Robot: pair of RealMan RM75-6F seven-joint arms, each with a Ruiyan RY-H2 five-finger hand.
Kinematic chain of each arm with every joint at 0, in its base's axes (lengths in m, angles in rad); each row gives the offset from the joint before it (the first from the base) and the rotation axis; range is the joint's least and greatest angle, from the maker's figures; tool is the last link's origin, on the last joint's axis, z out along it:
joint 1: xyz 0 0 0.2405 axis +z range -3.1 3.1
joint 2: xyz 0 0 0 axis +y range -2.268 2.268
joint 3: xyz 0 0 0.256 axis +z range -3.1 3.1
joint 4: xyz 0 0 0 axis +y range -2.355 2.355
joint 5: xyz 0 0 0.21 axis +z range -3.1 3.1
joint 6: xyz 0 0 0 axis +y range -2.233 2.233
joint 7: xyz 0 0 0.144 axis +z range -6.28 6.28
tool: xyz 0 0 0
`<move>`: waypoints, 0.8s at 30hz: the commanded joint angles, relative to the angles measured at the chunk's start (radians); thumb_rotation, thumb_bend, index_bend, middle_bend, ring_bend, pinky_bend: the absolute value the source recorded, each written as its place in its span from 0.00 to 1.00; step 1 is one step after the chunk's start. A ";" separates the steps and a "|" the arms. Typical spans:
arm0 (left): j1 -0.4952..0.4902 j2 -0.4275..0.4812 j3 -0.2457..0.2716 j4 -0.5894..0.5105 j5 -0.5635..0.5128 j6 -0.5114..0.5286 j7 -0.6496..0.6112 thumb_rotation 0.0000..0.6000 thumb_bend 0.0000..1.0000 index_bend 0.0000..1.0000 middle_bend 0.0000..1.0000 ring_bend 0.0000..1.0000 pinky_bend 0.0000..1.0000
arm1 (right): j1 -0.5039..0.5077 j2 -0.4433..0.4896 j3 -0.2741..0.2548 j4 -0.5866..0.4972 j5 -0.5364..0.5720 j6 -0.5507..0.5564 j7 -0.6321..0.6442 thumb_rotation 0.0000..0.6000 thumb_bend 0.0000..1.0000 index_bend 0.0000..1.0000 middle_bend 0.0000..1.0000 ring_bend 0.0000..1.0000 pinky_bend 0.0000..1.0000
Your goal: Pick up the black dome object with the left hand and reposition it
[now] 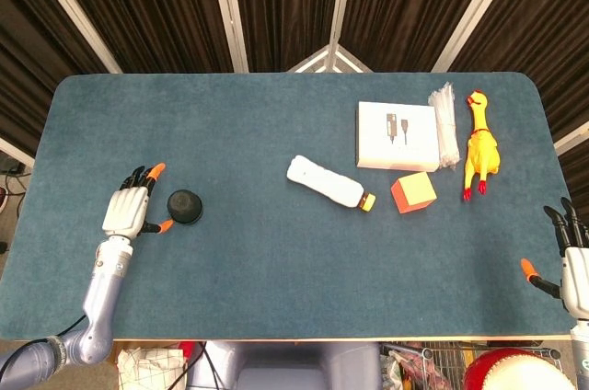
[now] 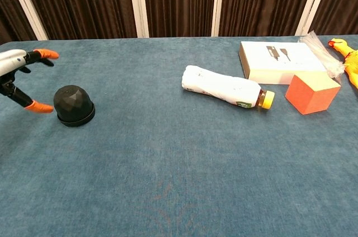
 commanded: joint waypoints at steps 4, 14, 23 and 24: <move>-0.042 0.015 -0.001 -0.058 -0.108 -0.020 0.111 1.00 0.23 0.09 0.12 0.00 0.13 | 0.000 0.000 0.000 0.000 0.000 0.000 0.000 1.00 0.26 0.15 0.01 0.18 0.19; -0.070 -0.047 -0.003 -0.018 -0.114 0.009 0.116 1.00 0.21 0.10 0.26 0.03 0.13 | 0.000 0.000 0.000 0.000 0.000 0.000 0.000 1.00 0.26 0.15 0.01 0.18 0.19; -0.100 -0.101 -0.009 0.032 -0.142 0.031 0.153 1.00 0.21 0.10 0.24 0.03 0.13 | 0.000 0.000 0.000 0.000 0.000 0.000 0.000 1.00 0.26 0.15 0.01 0.18 0.19; -0.103 -0.105 -0.010 0.035 -0.144 0.030 0.154 1.00 0.21 0.10 0.24 0.03 0.13 | 0.000 0.000 0.000 0.000 0.000 0.000 0.000 1.00 0.26 0.15 0.01 0.18 0.19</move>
